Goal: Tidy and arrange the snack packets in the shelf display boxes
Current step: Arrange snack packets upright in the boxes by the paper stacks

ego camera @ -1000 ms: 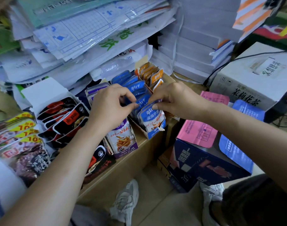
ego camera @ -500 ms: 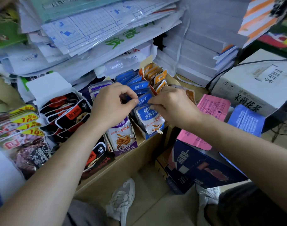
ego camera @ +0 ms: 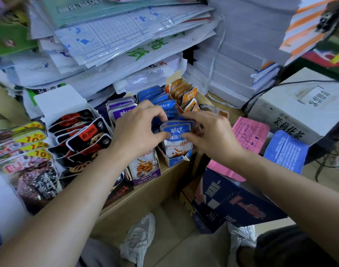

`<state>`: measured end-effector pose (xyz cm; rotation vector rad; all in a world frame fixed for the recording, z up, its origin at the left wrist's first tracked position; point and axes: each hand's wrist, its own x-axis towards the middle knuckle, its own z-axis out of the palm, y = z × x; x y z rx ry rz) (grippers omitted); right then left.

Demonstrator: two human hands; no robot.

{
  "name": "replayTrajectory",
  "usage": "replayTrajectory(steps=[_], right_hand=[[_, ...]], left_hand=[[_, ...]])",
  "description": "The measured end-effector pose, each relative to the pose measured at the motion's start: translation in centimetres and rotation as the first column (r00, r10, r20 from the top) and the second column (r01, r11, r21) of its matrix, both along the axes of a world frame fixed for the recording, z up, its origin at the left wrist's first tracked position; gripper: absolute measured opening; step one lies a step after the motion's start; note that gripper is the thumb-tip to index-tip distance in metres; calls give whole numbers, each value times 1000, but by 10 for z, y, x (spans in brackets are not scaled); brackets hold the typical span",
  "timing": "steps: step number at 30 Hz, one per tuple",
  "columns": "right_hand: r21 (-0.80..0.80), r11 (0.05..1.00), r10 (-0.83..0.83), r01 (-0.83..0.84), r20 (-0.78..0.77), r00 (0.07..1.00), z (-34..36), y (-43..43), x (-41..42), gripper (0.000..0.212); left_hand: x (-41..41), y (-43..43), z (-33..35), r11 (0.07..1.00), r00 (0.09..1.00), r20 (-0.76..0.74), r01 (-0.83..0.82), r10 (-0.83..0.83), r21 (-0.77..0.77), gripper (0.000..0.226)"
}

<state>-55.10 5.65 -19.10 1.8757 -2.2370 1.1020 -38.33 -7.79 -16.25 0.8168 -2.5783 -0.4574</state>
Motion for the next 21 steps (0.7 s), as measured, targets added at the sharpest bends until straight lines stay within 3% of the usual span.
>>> replayTrajectory(steps=[3, 5, 8, 12, 15, 21], right_hand=[[-53, 986, -150, 158, 134, 980, 1, 17, 14, 43], [13, 976, -214, 219, 268, 939, -8, 27, 33, 46], [122, 968, -249, 218, 425, 870, -28, 32, 63, 72], [70, 949, -302, 306, 473, 828, -39, 18, 69, 86], [73, 955, -293, 288, 383, 876, -38, 15, 68, 76], [122, 959, -281, 257, 287, 916, -38, 15, 65, 68]], left_hand=[[1, 0, -1, 999, 1000, 2, -28, 28, -20, 32], [1, 1, -1, 999, 999, 4, -41, 41, -20, 31], [2, -3, 0, 999, 1000, 1, -26, 26, 31, 31], [7, -9, 3, 991, 999, -23, 42, -39, 127, 41], [10, -9, 5, 985, 997, -23, 75, -72, 158, 48], [10, -8, 2, 988, 996, -48, 80, -75, 135, 32]])
